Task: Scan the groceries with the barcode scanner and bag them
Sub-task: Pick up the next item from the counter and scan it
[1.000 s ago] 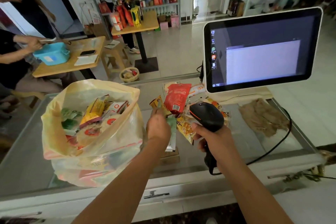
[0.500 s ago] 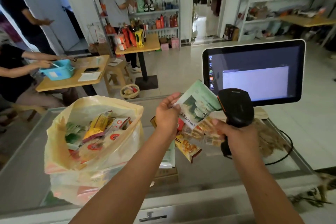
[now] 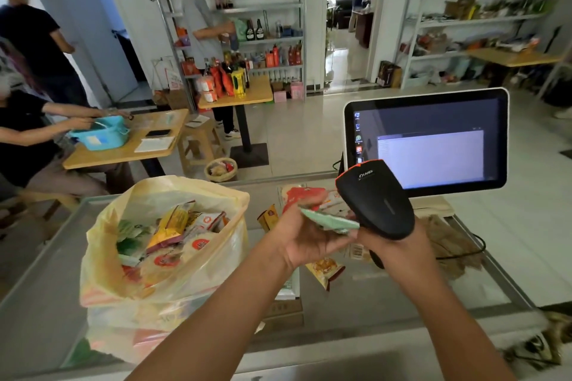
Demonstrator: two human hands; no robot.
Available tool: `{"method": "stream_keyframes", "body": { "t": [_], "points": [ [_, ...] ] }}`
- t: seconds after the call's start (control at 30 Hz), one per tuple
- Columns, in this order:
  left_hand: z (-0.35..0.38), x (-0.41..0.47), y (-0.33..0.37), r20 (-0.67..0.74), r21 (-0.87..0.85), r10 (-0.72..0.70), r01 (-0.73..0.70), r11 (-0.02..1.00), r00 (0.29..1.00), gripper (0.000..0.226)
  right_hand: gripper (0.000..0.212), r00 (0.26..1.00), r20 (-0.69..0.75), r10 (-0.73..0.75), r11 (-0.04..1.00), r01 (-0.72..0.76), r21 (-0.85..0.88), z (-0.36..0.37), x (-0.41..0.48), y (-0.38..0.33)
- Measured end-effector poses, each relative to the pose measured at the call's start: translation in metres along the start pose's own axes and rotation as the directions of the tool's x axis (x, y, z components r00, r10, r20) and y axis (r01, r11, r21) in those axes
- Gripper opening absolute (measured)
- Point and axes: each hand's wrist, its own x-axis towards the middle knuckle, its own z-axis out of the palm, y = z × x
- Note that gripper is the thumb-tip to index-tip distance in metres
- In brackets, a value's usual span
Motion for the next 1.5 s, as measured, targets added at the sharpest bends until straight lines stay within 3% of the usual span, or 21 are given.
{"method": "stream_keyframes", "body": {
  "t": [0.07,0.23,0.4,0.53,0.63,0.77,0.9,0.97,1.13,1.2,1.37,1.5],
  "points": [
    [0.003,-0.008,0.010,0.006,0.065,0.115,-0.116,0.991,0.993,0.027,0.035,1.000,0.016,-0.003,1.000,0.003,0.024,-0.005,-0.003,-0.003],
    [0.009,-0.022,0.030,-0.025,0.247,0.459,-0.439,0.864,0.888,0.043,0.031,0.998,-0.051,-0.034,0.991,0.040,0.124,0.001,-0.006,-0.013],
    [0.013,-0.035,0.028,0.105,0.478,0.475,-0.463,0.746,0.874,0.041,0.031,0.994,-0.090,-0.064,0.991,0.074,0.112,0.023,-0.005,-0.027],
    [0.017,-0.037,0.019,0.130,0.709,0.539,-0.458,0.537,0.832,0.042,0.039,0.988,-0.132,-0.077,0.996,0.082,0.031,0.033,-0.004,-0.023],
    [0.020,-0.041,0.021,0.070,0.699,0.656,-0.507,0.505,0.751,0.039,0.040,0.988,-0.140,-0.069,0.996,0.075,0.040,0.040,-0.003,-0.023],
    [0.012,-0.055,0.057,-0.067,0.659,0.780,-0.559,0.503,0.622,0.031,0.026,0.990,-0.141,-0.022,1.000,0.023,0.005,0.040,-0.004,-0.030],
    [-0.001,-0.068,0.089,-0.151,0.645,0.839,-0.591,0.485,0.523,0.024,0.021,0.998,0.064,0.016,1.000,-0.015,-0.017,0.051,-0.026,-0.040],
    [-0.002,-0.068,0.095,-0.144,0.649,0.842,-0.593,0.477,0.519,0.022,0.027,0.988,0.145,0.056,0.998,-0.057,-0.001,0.063,-0.038,-0.043],
    [0.000,-0.067,0.100,-0.140,0.635,0.839,-0.603,0.483,0.525,0.020,0.015,0.978,0.203,0.048,0.998,-0.054,0.027,0.088,-0.052,-0.040],
    [0.001,-0.066,0.099,-0.154,0.633,0.861,-0.621,0.462,0.484,0.019,0.016,0.978,0.204,0.048,0.998,-0.054,0.023,0.091,-0.054,-0.037],
    [-0.002,-0.064,0.097,-0.130,0.686,0.946,-0.662,0.301,0.295,0.024,0.019,0.978,0.196,0.072,0.996,-0.080,0.036,0.091,-0.055,-0.035],
    [-0.007,-0.065,0.096,-0.085,0.720,0.964,-0.654,0.234,0.252,0.026,0.018,0.976,0.208,0.067,0.997,-0.075,0.031,0.091,-0.058,-0.036]
  ]
}}
